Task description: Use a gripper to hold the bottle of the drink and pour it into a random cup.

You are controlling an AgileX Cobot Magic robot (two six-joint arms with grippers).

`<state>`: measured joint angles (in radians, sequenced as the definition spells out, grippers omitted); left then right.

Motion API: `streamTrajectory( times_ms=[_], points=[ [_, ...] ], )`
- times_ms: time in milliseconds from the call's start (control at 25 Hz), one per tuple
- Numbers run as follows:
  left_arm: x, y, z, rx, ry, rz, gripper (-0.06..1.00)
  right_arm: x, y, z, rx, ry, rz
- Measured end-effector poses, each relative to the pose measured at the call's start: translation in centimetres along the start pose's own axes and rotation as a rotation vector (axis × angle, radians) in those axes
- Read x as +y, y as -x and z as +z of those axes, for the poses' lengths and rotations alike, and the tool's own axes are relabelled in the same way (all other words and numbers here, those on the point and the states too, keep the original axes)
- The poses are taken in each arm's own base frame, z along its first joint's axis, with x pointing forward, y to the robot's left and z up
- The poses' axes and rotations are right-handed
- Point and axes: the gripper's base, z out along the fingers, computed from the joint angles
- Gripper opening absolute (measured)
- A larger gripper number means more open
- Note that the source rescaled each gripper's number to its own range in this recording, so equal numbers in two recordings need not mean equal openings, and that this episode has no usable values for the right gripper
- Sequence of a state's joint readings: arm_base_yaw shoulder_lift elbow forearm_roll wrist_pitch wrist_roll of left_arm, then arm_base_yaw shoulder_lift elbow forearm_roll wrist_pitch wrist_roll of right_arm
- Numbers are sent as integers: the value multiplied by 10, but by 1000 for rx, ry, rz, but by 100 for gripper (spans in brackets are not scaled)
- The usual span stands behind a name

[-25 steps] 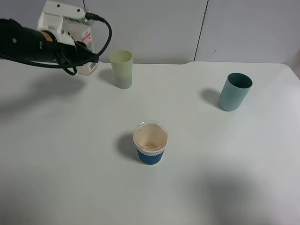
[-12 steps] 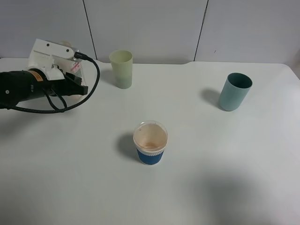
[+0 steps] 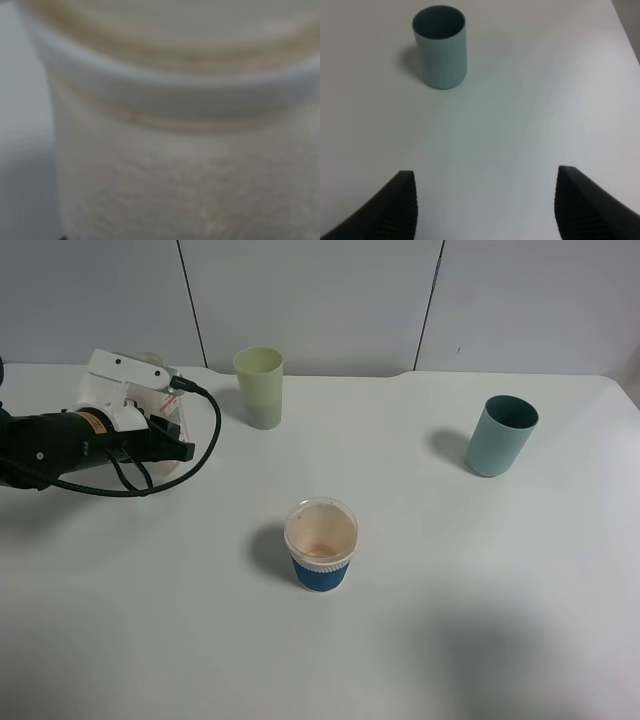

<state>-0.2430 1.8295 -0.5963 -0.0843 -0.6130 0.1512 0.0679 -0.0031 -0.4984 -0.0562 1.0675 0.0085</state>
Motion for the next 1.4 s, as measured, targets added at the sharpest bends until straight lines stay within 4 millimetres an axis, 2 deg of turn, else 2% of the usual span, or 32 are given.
streamTrajectory(
  times_ms=[200,640,720,840,920,960,1080,1400],
  points=[
    [-1,-10,5,15,1,2,0,0,0,0,0,0,0],
    [-1,-12,10,-15,7,-1,1,0,0,0,0,0,0],
    [-1,-12,10,-15,7,-1,14,0,0,0,0,0,0],
    [-1,-12,10,-15,7,-4,60,0,0,0,0,0,0],
    [-1,-12,10,-16,8,-5,83,0,0,0,0,0,0],
    [-1,-11,9,-20,8,-6,90,0,0,0,0,0,0],
    [0,-6,5,-42,10,-7,97,0,0,0,0,0,0],
    [2,7,-19,-103,16,-10,98,0,0,0,0,0,0]
  ],
)
